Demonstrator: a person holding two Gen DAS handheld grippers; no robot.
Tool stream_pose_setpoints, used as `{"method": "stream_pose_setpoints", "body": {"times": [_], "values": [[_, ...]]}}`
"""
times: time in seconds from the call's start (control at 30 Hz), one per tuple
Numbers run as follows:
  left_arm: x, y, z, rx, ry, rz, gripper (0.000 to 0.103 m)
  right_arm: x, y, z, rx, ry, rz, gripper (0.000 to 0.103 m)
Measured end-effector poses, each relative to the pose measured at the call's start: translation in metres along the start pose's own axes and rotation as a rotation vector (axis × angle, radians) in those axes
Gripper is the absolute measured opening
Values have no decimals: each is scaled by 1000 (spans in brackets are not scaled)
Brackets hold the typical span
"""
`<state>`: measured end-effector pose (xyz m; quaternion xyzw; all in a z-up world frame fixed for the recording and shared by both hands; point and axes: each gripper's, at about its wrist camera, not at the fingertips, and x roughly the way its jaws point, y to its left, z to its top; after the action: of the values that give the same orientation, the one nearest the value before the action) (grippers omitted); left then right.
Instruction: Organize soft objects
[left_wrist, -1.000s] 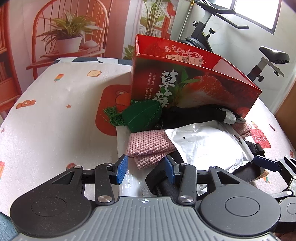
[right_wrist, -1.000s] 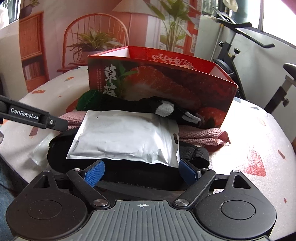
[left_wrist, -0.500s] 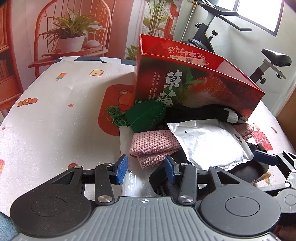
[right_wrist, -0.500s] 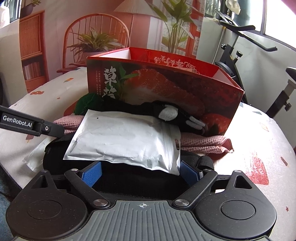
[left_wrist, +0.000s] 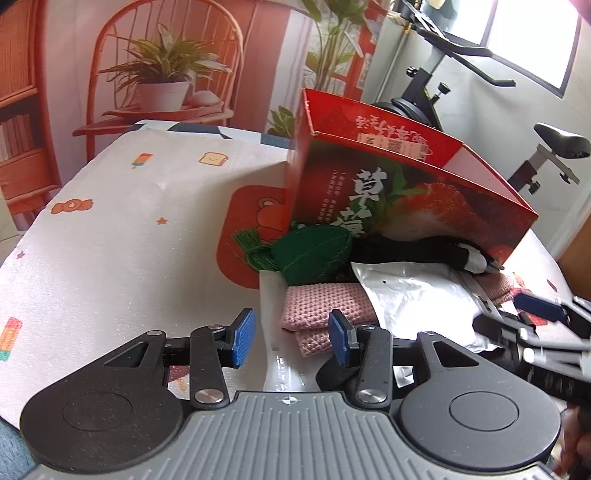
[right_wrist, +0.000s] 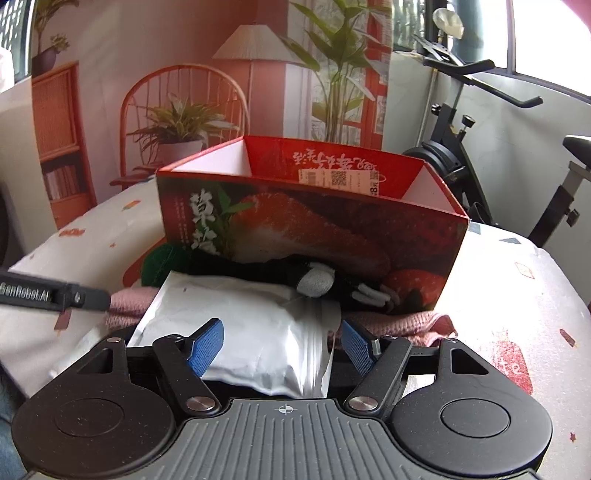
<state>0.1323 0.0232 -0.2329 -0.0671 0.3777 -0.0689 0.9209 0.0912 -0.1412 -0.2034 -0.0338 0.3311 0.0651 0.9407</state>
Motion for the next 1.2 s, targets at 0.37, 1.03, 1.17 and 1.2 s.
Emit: {"method": "stream_pose_setpoints", "body": {"times": [0.37,1.03,1.17,1.2], "values": [[1,-5,-4,34,1,-13,46,5,11,-28,-26,60,7,75],[1,-6,8,43,-30,-73,45,16,-7,9,43,-31,42,63],[1,-13,18,67,-59,-127,45,25,-13,22,65,-41,53,62],[3,-14,20,75,-61,-136,45,27,-15,24,74,-42,55,62]]}}
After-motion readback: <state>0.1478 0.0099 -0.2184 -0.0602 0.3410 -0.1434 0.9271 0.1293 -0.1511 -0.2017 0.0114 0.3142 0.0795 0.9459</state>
